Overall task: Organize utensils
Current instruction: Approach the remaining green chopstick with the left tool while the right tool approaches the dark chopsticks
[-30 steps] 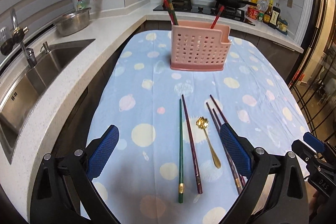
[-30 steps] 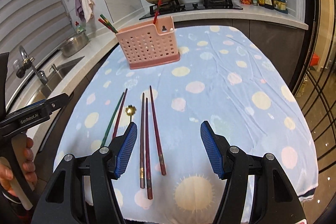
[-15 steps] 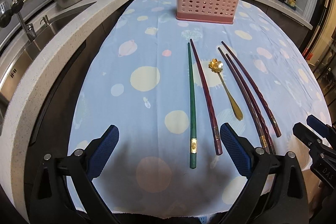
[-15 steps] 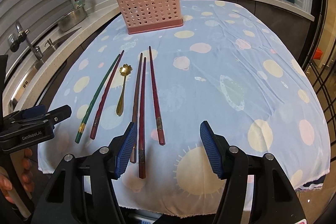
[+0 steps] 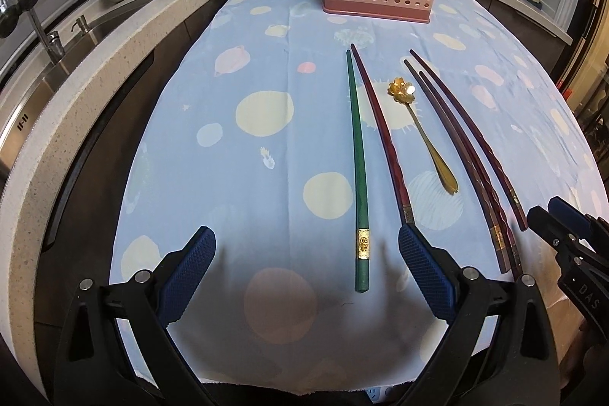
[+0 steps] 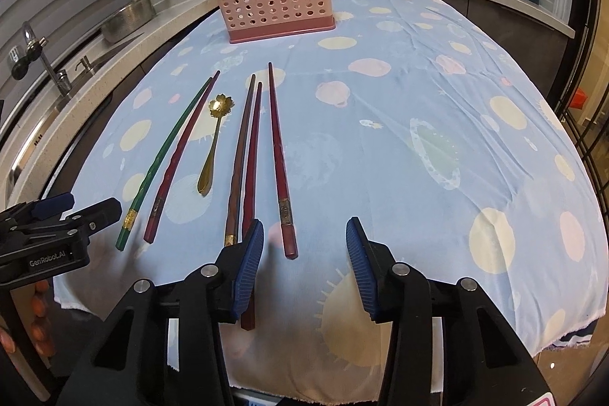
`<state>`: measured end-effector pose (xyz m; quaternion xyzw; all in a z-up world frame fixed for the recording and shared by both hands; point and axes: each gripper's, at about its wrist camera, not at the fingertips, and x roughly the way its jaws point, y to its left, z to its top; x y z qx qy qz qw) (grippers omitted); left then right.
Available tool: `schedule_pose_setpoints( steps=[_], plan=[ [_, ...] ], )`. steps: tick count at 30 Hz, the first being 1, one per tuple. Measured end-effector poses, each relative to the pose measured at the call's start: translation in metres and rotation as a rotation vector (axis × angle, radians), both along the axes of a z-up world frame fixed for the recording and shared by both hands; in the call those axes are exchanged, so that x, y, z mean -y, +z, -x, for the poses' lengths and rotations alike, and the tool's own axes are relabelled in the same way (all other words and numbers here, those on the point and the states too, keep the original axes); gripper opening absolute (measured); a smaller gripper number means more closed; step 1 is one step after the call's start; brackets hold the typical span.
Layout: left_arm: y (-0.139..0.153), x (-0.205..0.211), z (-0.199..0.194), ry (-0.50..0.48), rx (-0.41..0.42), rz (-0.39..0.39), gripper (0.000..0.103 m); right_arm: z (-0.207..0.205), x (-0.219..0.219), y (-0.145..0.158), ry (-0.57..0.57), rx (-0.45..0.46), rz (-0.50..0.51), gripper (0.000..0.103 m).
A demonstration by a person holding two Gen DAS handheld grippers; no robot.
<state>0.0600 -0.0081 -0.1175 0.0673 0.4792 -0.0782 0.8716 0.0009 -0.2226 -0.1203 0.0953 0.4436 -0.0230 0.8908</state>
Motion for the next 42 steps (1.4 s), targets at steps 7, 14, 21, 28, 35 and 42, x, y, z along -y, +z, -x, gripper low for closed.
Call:
schedule_pose_setpoints(
  steps=[7, 14, 21, 28, 35, 42],
  plan=[
    [-0.009, 0.0, -0.001, 0.0, -0.02, -0.008, 0.092, -0.005, -0.002, -0.008, 0.009, -0.017, 0.004, 0.033],
    [-0.014, 0.0, -0.001, -0.003, -0.034, -0.01, 0.092, -0.008, -0.004, -0.013, 0.017, -0.03, 0.007, 0.027],
    [-0.021, 0.0, -0.001, -0.015, -0.056, 0.001, 0.089, -0.01, -0.005, -0.015, 0.019, -0.03, 0.016, 0.024],
    [-0.025, -0.001, 0.001, -0.018, -0.062, 0.014, 0.083, -0.009, -0.005, -0.015, 0.017, -0.029, 0.016, 0.019],
    [-0.021, 0.002, 0.008, -0.047, -0.047, 0.023, 0.06, -0.009, -0.003, -0.015, 0.019, -0.029, 0.006, 0.011],
    [-0.017, 0.001, 0.012, -0.065, -0.053, 0.05, 0.025, -0.005, -0.004, -0.016, 0.027, -0.027, 0.001, 0.009]
  ],
)
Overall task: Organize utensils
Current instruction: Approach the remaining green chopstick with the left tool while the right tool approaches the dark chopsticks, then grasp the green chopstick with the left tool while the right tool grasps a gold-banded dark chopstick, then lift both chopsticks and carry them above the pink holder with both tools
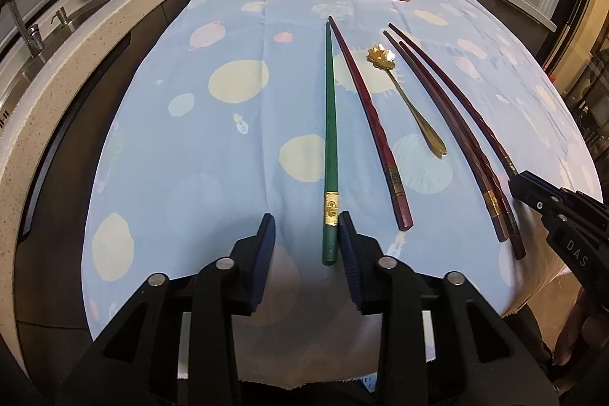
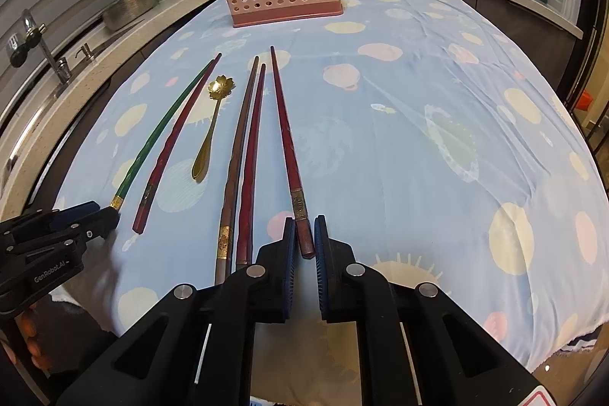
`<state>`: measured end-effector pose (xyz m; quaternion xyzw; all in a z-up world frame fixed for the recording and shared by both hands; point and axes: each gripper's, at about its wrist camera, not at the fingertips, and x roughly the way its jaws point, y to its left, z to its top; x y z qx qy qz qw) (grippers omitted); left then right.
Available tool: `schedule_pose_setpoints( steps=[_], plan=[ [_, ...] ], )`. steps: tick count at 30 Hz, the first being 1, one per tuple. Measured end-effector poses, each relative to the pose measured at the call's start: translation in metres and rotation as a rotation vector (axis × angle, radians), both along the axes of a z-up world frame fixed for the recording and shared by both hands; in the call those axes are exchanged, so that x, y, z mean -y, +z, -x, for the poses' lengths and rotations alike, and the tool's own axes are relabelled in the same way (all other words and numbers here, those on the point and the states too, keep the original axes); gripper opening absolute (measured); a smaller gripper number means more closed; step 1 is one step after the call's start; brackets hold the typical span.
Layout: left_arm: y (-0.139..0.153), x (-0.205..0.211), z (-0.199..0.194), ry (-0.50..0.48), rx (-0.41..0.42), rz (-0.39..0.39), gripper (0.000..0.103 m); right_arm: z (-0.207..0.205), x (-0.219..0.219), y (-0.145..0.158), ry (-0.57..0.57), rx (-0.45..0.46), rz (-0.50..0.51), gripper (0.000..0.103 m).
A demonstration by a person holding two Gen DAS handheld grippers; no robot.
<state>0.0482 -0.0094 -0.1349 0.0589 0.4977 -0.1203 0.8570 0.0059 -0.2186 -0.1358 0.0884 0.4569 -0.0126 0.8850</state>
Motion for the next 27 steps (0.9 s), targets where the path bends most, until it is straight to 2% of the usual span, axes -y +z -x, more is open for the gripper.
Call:
schedule_pose_setpoints(
  steps=[1, 2, 3, 9, 14, 27],
  plan=[
    [0.0, 0.0, 0.0, -0.003, -0.004, 0.008, 0.021, 0.001, 0.0, 0.0, 0.001, 0.0, -0.001, 0.009],
    [0.001, -0.001, 0.0, -0.007, -0.01, 0.018, 0.011, 0.001, -0.001, 0.001, 0.002, 0.0, -0.003, 0.009],
    [0.001, -0.001, 0.0, -0.011, -0.017, 0.03, 0.008, 0.002, -0.001, 0.001, 0.003, 0.0, -0.006, 0.008],
    [0.009, -0.002, 0.004, -0.017, -0.017, 0.061, 0.007, 0.008, -0.001, 0.007, 0.001, 0.006, -0.019, 0.007],
    [0.033, -0.003, 0.005, -0.02, 0.024, 0.084, 0.007, 0.015, 0.001, 0.024, -0.004, 0.041, -0.034, 0.007],
    [0.123, 0.0, -0.022, -0.023, 0.214, 0.149, 0.007, 0.008, 0.022, 0.126, -0.034, 0.283, -0.052, 0.007]
  ],
)
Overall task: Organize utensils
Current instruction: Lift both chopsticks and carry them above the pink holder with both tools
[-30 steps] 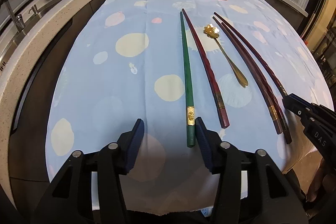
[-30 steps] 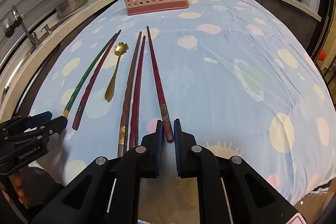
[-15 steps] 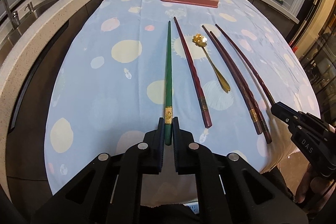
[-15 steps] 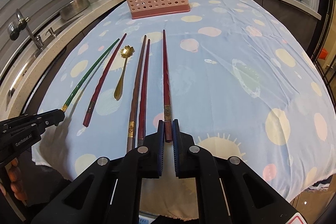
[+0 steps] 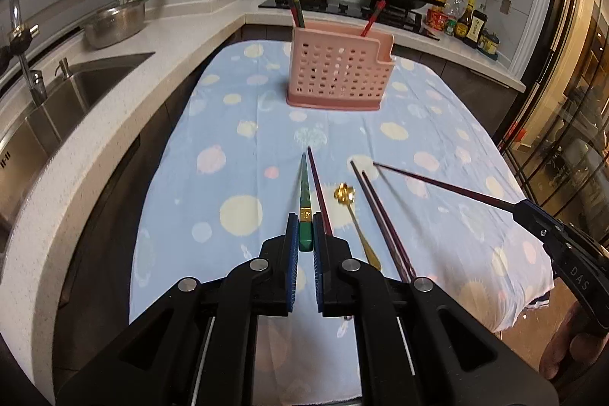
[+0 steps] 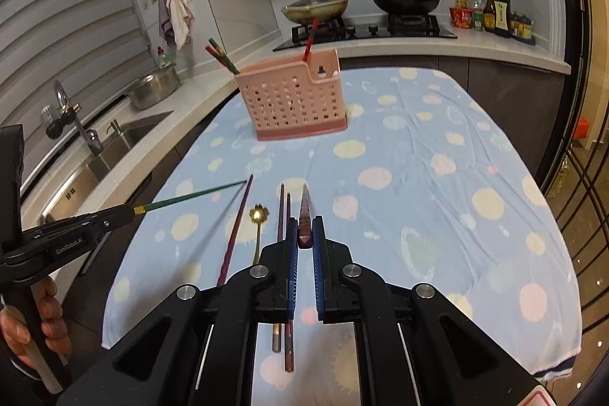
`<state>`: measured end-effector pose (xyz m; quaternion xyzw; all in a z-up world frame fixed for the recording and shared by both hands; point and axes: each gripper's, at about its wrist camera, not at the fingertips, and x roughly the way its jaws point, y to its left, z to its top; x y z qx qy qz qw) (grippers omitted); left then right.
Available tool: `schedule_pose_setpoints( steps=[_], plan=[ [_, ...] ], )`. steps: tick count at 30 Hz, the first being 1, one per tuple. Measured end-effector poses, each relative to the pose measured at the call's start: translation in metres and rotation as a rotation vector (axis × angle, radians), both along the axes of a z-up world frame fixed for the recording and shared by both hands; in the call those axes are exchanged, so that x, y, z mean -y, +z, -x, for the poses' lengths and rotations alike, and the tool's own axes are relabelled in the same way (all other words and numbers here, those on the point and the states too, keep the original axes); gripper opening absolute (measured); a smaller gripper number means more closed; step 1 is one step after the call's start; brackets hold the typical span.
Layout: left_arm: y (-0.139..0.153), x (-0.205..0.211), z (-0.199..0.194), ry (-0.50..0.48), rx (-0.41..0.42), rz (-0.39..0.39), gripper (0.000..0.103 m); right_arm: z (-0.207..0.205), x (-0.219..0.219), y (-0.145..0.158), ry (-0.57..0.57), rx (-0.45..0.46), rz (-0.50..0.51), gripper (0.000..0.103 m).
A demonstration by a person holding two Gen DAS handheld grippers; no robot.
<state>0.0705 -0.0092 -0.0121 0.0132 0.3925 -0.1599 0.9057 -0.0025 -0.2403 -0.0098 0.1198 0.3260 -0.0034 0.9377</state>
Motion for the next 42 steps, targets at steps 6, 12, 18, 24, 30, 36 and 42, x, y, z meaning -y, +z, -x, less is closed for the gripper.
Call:
schedule_pose_setpoints(
  steps=[6, 12, 18, 24, 30, 36, 42],
  plan=[
    [0.042, 0.012, -0.023, -0.005, 0.099, 0.01, 0.007, -0.02, 0.012, 0.04, -0.007, 0.096, 0.001, 0.007],
    [0.065, 0.022, -0.043, -0.008, 0.155, 0.014, 0.007, -0.04, 0.014, 0.057, -0.005, 0.137, 0.012, 0.007],
    [0.082, 0.032, -0.057, -0.014, 0.188, 0.016, 0.007, -0.055, 0.013, 0.061, 0.01, 0.143, 0.017, 0.007],
    [0.112, 0.043, -0.08, -0.024, 0.242, 0.024, 0.007, -0.082, 0.023, 0.081, 0.02, 0.18, -0.006, 0.007],
    [0.158, 0.053, -0.108, -0.018, 0.324, 0.057, 0.007, -0.113, 0.032, 0.125, 0.016, 0.278, -0.01, 0.007],
    [0.201, 0.07, -0.142, -0.005, 0.396, 0.066, 0.007, -0.159, 0.04, 0.167, 0.001, 0.369, -0.031, 0.007],
    [0.225, 0.085, -0.174, 0.0, 0.451, 0.063, 0.007, -0.201, 0.038, 0.183, -0.011, 0.401, -0.036, 0.007]
  ],
)
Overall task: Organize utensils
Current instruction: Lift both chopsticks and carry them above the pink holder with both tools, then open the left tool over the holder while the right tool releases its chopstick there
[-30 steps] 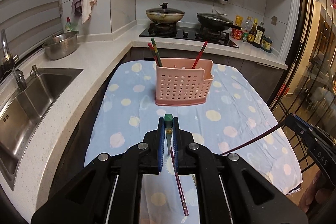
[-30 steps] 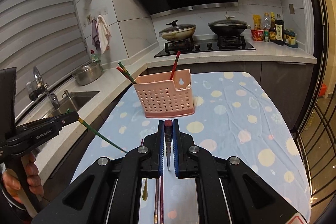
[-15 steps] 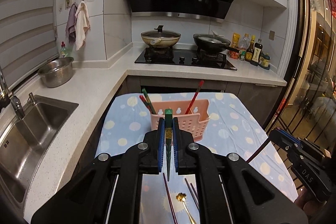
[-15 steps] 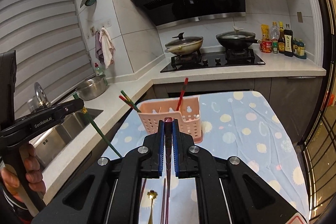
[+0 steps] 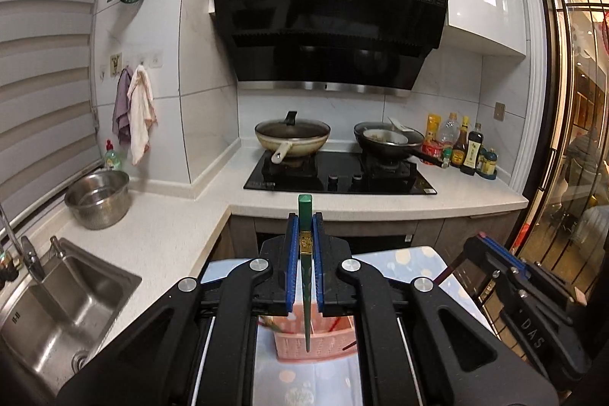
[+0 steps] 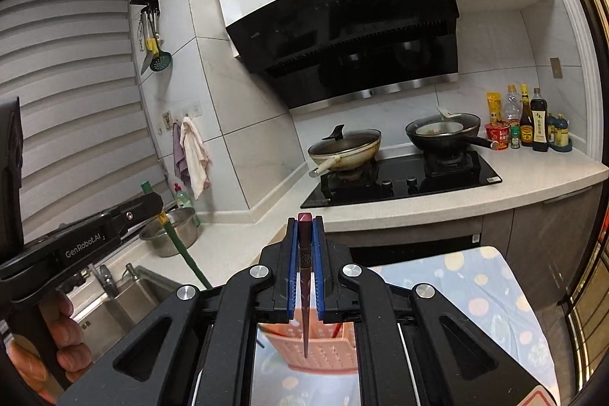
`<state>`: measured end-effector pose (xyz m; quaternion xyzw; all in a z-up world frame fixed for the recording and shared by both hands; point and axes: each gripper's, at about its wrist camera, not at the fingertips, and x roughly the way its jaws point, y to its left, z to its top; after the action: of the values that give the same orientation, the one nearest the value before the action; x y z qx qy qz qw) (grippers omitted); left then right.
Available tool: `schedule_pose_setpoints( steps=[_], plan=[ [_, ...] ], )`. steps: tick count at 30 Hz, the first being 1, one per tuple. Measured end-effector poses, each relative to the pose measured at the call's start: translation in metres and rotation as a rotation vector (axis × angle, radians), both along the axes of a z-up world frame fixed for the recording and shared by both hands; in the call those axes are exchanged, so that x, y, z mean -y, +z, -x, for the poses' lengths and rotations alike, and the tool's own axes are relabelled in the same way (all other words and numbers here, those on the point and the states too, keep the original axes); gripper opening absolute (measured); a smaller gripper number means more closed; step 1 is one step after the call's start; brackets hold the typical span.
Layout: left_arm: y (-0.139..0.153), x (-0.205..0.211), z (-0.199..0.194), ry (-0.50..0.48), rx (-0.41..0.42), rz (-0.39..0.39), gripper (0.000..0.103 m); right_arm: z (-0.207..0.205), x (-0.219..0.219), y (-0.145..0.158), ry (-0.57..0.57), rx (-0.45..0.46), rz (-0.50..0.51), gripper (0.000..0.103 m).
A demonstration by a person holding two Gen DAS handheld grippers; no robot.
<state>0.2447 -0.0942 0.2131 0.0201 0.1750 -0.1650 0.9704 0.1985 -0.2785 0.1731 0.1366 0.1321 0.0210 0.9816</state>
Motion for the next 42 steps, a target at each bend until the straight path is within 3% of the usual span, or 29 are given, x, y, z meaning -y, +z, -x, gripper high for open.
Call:
schedule_pose_setpoints(
  steps=[4, 13, 26, 28, 30, 32, 42],
  plan=[
    [0.001, 0.005, -0.023, 0.01, 0.018, -0.008, 0.007, -0.026, -0.003, -0.002, -0.006, 0.001, 0.01, 0.007],
    [-0.038, 0.005, -0.067, 0.01, -0.065, -0.012, 0.007, -0.078, -0.006, -0.031, -0.01, -0.073, 0.005, 0.007],
    [-0.072, 0.008, -0.086, 0.008, -0.139, -0.026, 0.007, -0.1, -0.016, -0.069, -0.013, -0.172, 0.049, 0.007],
    [-0.075, 0.007, -0.086, 0.02, -0.144, -0.035, 0.009, -0.1, -0.016, -0.073, -0.028, -0.177, 0.055, 0.02],
    [-0.079, 0.007, -0.089, 0.033, -0.157, -0.041, 0.028, -0.098, -0.016, -0.074, -0.041, -0.173, 0.056, 0.032],
    [-0.081, 0.005, -0.088, 0.05, -0.155, -0.038, 0.041, -0.095, -0.016, -0.075, -0.048, -0.169, 0.059, 0.036],
    [-0.083, -0.003, -0.073, 0.055, -0.163, -0.043, 0.045, -0.074, -0.019, -0.069, -0.038, -0.164, 0.064, 0.037]
  ],
)
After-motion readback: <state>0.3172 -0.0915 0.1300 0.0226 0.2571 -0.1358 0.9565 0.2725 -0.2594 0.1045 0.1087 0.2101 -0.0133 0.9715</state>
